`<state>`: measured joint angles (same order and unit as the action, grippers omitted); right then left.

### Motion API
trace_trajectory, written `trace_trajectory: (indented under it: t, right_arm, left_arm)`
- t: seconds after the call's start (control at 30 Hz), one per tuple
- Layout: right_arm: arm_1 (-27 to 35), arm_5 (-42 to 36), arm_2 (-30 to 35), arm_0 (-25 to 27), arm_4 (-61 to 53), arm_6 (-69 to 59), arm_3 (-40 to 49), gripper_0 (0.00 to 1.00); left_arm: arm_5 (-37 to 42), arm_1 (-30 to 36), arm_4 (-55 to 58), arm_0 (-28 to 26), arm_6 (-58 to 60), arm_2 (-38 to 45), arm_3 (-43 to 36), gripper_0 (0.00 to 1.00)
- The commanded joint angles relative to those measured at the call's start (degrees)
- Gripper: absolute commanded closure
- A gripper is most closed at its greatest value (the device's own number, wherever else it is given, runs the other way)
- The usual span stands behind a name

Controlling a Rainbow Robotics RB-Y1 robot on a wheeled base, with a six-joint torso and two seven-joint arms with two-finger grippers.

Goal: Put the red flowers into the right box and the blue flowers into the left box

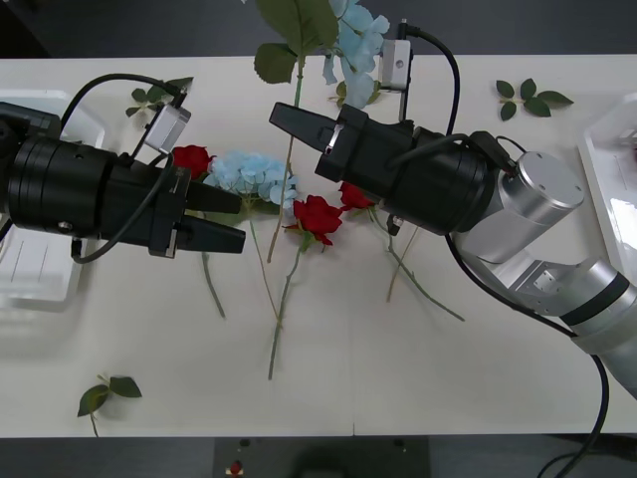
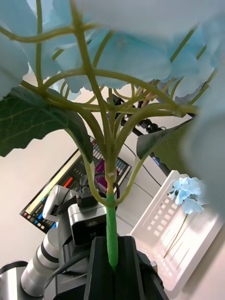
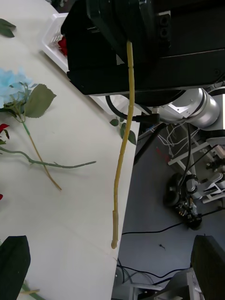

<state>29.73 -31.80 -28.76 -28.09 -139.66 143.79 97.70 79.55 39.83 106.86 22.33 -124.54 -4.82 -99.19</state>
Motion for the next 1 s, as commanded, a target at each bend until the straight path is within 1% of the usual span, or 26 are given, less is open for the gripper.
trace_trajectory:
  t: [0.03,0.4,0.43,0.47,0.5,0.53,0.57,0.6,0.63,1.0]
  right_arm:
    - [-0.55,-0.72,0.46,-1.17,0.09,0.18,1.35,1.00]
    - [-0.55,-0.81,0.46,-1.17,0.09,0.18,1.35,1.00]
    - [-0.55,-0.81,0.46,-1.17,0.09,0.18,1.26,1.00]
    - [-0.55,-0.89,0.46,-1.17,0.09,0.18,1.35,1.00]
    - [-0.55,-0.89,0.46,-1.17,0.09,0.18,1.26,1.00]
    - [-0.55,-0.89,0.46,-1.17,0.09,0.18,1.35,1.00]
    - [-0.55,-0.89,0.46,-1.17,0.09,0.18,1.35,1.00]
    - [-0.55,-0.89,0.46,-1.17,0.09,0.18,1.26,1.00]
    - [-0.55,-0.89,0.46,-1.17,0.09,0.18,1.35,1.00]
    - [-0.55,-1.07,0.46,-1.17,0.01,0.18,1.26,1.00]
  left_arm:
    - [-0.80,-0.63,1.16,2.45,-2.90,-1.51,-0.65,0.00]
    - [-4.32,-2.91,0.81,3.95,-2.55,-4.76,-0.65,0.00]
    - [-4.76,-3.00,0.72,4.12,-2.37,-5.20,-0.56,0.02]
    - [-5.20,-3.00,0.72,4.21,-2.37,-5.64,-0.56,0.06]
    - [-5.55,-3.00,0.72,4.39,-2.37,-6.00,-0.65,0.13]
    - [-5.81,-3.00,0.72,4.47,-2.46,-6.43,-0.56,0.25]
    - [-6.08,-3.00,0.72,4.56,-2.46,-6.70,-0.56,0.41]
    - [-6.16,-3.00,0.72,4.56,-2.37,-6.79,-0.56,0.59]
    - [-6.34,-3.09,0.72,4.65,-2.37,-7.14,-0.56,1.00]
    - [-6.43,-3.88,0.72,4.82,-2.28,-7.31,-0.65,1.00]
